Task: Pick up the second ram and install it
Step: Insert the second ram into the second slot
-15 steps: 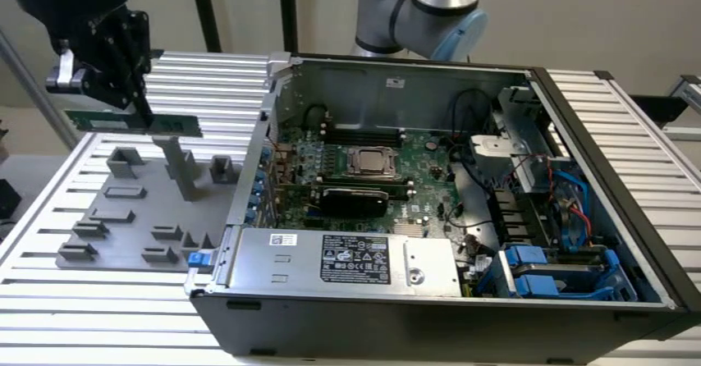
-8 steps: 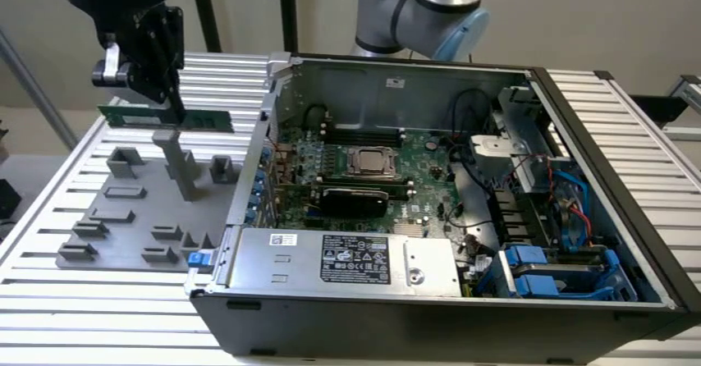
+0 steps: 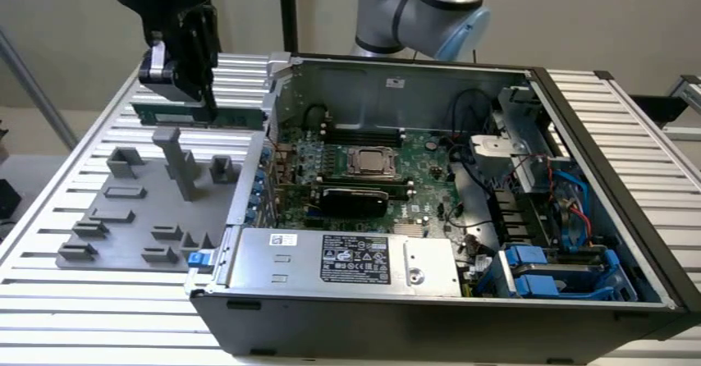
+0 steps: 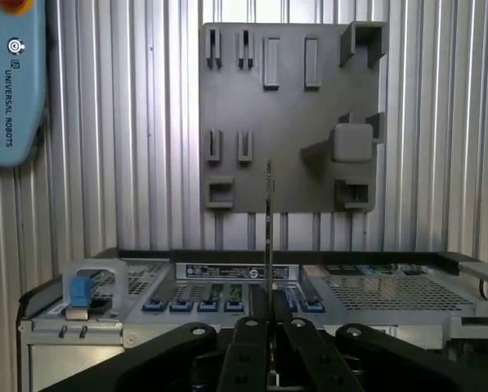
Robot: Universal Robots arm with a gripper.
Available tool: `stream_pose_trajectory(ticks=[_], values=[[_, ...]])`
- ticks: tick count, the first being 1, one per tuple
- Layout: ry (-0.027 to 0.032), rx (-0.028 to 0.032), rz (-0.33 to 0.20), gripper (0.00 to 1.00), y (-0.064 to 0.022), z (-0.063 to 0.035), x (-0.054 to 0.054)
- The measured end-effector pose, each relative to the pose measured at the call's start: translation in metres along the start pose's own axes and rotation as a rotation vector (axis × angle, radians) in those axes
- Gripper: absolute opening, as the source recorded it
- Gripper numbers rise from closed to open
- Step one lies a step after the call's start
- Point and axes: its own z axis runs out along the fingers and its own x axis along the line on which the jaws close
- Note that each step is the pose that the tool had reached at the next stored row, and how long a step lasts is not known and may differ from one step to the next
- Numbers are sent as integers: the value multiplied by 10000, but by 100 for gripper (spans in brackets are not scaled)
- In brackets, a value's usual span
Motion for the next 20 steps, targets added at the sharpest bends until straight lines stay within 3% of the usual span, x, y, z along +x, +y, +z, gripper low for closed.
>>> stream_pose_trajectory(ticks=[20], values=[[82, 1, 0, 0, -734, 21, -256]])
